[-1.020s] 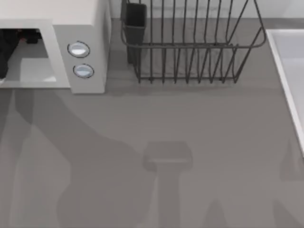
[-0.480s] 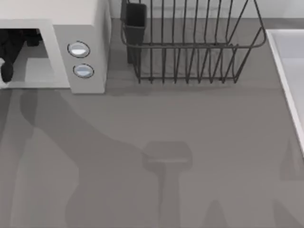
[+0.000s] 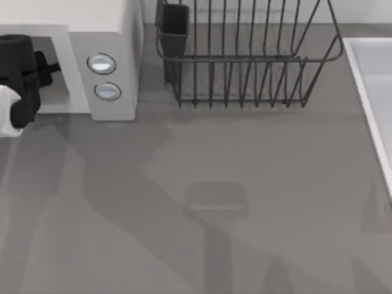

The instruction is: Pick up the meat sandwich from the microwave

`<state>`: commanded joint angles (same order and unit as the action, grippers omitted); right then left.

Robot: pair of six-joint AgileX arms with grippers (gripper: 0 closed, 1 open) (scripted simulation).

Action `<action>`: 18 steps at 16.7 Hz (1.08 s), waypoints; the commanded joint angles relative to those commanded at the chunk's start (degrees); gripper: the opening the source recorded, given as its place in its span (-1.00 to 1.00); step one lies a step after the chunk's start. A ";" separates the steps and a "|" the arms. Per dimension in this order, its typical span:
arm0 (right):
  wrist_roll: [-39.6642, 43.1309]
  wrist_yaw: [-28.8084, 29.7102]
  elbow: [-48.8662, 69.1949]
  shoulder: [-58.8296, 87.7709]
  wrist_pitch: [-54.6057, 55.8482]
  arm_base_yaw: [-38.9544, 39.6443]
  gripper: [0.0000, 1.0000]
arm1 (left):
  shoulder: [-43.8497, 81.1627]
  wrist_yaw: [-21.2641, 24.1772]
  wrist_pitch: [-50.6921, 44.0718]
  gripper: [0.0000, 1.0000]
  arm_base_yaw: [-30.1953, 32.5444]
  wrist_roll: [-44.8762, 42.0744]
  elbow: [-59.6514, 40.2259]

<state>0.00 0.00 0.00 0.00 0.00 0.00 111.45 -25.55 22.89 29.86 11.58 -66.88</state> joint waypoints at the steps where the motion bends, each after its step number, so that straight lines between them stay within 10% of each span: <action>1: 0.00 0.00 0.00 0.00 0.00 0.00 1.00 | -4.40 -3.41 -1.45 -1.00 3.66 1.50 3.72; 7: 0.00 0.00 0.00 0.00 0.00 0.00 1.00 | -20.79 -17.53 -7.58 -1.00 18.55 7.75 18.95; 18: 0.00 0.00 0.00 0.00 0.00 0.00 1.00 | -12.24 -18.73 2.78 -1.00 17.41 7.99 22.54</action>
<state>0.00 0.00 0.00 0.00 0.00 0.00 99.21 -44.28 25.67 47.27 19.57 -44.34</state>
